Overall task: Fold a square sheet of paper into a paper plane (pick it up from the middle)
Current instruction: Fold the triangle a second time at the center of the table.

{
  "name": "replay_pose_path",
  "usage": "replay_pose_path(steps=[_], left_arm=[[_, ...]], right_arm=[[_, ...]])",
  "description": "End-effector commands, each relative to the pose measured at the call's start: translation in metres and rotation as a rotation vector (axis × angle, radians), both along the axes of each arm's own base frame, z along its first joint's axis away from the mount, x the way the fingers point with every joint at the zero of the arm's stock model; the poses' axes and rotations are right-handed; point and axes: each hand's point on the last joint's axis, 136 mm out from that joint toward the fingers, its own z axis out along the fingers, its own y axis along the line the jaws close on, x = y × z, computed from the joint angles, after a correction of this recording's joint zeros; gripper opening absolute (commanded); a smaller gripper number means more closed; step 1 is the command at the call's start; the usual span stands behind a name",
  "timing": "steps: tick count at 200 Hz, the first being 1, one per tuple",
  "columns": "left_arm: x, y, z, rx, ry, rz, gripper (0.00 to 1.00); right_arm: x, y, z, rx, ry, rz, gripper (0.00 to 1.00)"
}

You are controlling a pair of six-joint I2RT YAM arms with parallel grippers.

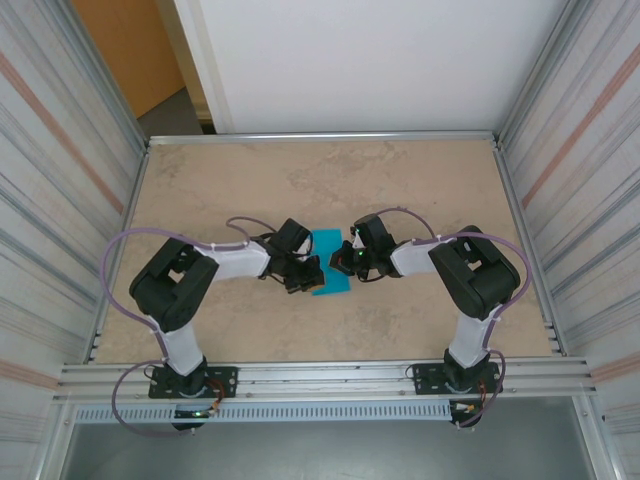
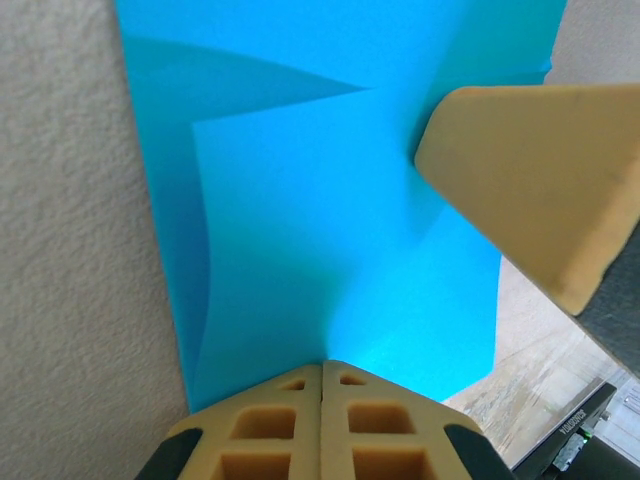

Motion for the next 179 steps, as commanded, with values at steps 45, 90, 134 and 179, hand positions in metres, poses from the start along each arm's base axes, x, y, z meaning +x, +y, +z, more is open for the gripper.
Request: replay_pose_path(steps=[45, 90, 134, 179], left_arm=[[-0.042, 0.03, -0.019, 0.039, 0.141, 0.04, 0.05], [-0.055, 0.042, -0.014, 0.031, 0.153, 0.077, 0.06], [-0.007, 0.018, 0.056, -0.112, -0.049, 0.081, 0.06], [0.006, 0.004, 0.041, -0.112, -0.009, 0.081, 0.05]], right_arm=[[-0.053, -0.054, -0.076, -0.276, 0.244, -0.038, 0.0], [-0.053, -0.054, -0.075, -0.276, 0.241, -0.036, 0.0], [-0.052, -0.053, -0.074, -0.271, 0.24, -0.033, 0.0], [-0.05, -0.05, -0.072, -0.263, 0.237, -0.033, 0.0]])
